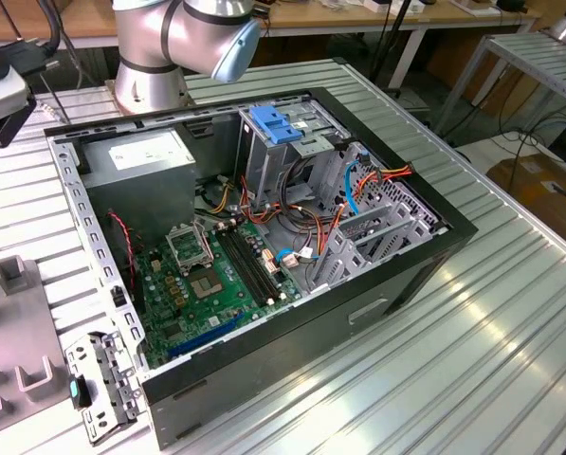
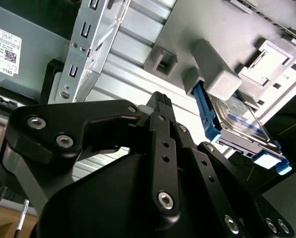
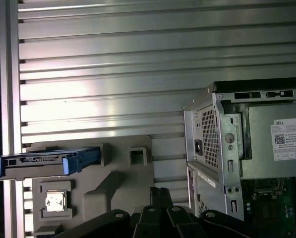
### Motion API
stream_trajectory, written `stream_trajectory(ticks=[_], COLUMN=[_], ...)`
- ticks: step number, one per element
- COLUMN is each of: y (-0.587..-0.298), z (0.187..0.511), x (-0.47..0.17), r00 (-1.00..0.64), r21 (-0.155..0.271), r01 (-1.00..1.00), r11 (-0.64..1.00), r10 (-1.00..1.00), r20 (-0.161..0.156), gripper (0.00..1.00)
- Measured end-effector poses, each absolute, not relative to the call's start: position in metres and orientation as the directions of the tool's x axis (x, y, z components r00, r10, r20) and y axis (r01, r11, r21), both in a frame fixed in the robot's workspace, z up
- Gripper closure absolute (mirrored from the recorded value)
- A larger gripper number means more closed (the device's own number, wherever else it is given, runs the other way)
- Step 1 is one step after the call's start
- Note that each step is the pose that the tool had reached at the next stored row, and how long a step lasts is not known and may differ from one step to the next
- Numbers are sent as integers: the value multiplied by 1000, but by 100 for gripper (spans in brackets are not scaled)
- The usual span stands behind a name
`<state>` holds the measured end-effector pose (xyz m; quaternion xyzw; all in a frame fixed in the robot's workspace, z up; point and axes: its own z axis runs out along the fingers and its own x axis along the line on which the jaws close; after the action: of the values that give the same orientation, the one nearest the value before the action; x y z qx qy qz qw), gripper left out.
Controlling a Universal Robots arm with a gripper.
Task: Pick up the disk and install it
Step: 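Reach for the disk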
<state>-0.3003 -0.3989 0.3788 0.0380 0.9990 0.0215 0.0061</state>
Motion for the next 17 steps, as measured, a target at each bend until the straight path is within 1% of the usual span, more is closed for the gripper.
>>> stream_trajectory(ticks=[4,17], y=[-393,-393], z=[379,379], x=[-311,-313], r00=[-997,-997], r21=[43,43], r01=[76,76], r11=[996,996], r10=[76,76], r20=[-10,-10], gripper=[89,89])
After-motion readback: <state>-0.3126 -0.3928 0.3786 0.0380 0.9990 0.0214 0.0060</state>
